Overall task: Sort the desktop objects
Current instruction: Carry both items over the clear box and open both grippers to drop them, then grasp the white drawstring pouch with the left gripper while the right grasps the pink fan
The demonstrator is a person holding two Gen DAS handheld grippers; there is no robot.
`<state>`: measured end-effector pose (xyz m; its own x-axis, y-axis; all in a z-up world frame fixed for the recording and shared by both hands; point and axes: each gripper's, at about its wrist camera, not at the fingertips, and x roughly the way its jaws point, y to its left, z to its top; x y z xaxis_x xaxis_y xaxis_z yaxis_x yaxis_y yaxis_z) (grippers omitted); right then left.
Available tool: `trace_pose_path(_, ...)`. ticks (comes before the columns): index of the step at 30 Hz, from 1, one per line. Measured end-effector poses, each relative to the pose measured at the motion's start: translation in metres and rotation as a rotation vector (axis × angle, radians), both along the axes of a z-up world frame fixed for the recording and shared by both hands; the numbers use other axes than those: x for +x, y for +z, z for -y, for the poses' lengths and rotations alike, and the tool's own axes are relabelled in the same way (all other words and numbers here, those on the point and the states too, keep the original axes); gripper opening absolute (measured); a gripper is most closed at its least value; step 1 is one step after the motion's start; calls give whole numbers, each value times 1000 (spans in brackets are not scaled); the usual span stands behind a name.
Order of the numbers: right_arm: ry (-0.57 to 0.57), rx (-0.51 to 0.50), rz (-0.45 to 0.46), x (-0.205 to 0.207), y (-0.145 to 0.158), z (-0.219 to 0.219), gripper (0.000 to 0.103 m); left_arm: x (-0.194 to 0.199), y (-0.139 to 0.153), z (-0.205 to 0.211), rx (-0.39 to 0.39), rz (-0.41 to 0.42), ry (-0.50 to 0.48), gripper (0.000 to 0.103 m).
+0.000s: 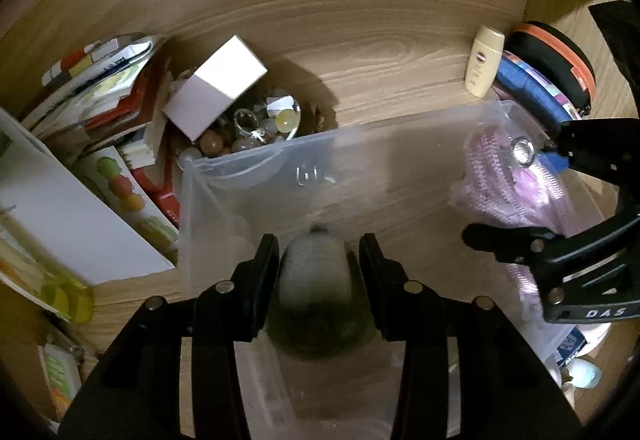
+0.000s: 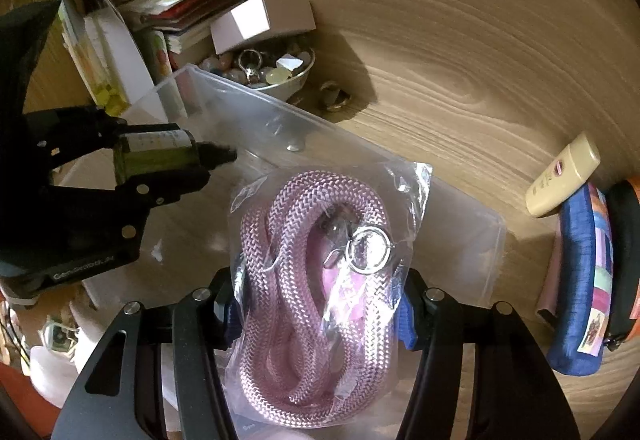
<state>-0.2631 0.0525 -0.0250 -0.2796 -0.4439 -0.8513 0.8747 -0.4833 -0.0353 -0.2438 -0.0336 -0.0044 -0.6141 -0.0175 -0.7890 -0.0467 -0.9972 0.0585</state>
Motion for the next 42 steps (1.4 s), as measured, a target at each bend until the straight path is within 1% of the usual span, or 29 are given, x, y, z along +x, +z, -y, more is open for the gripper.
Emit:
trace_pose_path(4,6,31,-35,6,-1,3,56,3,0,-4,-1,0,5,41)
trace_pose_path(6,4,48,-53,10,-1,4,60,7,1,-4,3,-2,8,45)
trace_pose_path(8,5,62,-78,14,0,4,62,10,4,-7,0,-14,17,54)
trace_pose_path(10,3,69,-120,19,3,4,64,14,7,-9,-8,-33,32,57)
trace_pose_path(11,2,70,-142,21,6,4,67,17,10,-10,-9,-40,34,59)
trace_pose_path(12,1,69,-158,24,8,3,73,20,12,-11,-9,-47,35,60)
trace_pose_path(14,-2,58,-192,30,15,1,76,27,18,-13,-9,-63,42,66)
trace_pose_path(18,-8,41,-228,40,28,-5,76,42,32,-18,-15,-104,58,72)
trace_pose_path(20,-14,27,-233,44,34,-7,76,51,39,-21,-17,-126,68,79)
trace_pose_path(22,-21,13,-236,49,41,-13,76,59,45,-21,-15,-144,78,83)
trace_pose_path(26,-35,-23,-246,59,52,-26,76,75,58,-20,-17,-182,97,85)
trace_pose_path(29,-52,-45,-262,69,60,-39,76,90,67,-17,-6,-208,119,92)
trace_pose_path(35,-80,-109,-293,87,79,-71,77,123,81,-7,1,-252,166,93)
trace_pose_path(38,-102,-154,-301,95,88,-91,88,138,82,-3,19,-251,181,95)
trace_pose_path(42,-119,-198,-301,104,95,-112,89,155,77,-2,35,-228,181,95)
